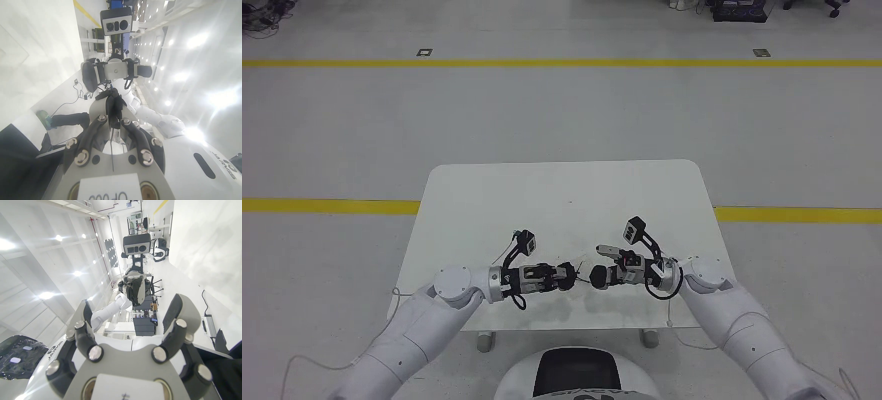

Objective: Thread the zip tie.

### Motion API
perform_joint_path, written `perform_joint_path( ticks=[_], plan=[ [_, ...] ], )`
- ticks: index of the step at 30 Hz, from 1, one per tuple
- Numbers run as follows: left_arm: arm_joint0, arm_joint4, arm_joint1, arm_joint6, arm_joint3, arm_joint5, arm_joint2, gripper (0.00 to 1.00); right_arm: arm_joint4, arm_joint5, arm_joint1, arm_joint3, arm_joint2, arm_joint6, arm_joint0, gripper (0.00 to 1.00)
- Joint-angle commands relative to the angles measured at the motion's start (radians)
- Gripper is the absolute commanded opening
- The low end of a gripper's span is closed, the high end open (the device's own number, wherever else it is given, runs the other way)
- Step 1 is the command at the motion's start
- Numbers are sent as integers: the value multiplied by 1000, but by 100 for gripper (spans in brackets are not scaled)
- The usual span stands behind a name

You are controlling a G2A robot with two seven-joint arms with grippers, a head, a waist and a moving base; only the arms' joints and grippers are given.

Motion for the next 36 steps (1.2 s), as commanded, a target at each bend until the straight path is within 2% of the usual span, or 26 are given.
perform_joint_path(
  ticks=[1, 3, 5, 7, 14, 20, 23, 24, 36],
  plan=[
    [2, 3, -1, 25, 0, -5, 1, 0, 0, 0, 0, 0, 0, 0, 0, 100],
    [0, -8, -4, 20, 10, -33, 2, 0, 0, 0, 0, 0, 0, 0, 0, 100],
    [3, -23, -6, 8, 16, -33, -13, 0, 0, 0, 0, 0, 0, 0, 0, 100],
    [11, -19, -7, -16, 10, -33, -49, 0, 0, 0, 0, 0, 0, 0, 0, 100],
    [73, 102, -14, -27, -25, -33, -178, 0, 0, 0, 0, 0, 0, 0, 0, 100],
    [131, 151, -29, -41, -59, -33, -279, 0, 0, 0, 0, 0, 0, 0, 0, 100],
    [150, 151, -42, -62, -60, -33, -312, 0, 0, 0, 0, 0, 0, 0, 0, 100],
    [152, 141, -47, -68, -51, -33, -318, 0, 0, 0, 0, 0, 0, 0, 0, 100],
    [152, 141, -47, -68, -51, -33, -318, 0, 0, 0, 0, 0, 0, 0, 0, 100]
  ],
)
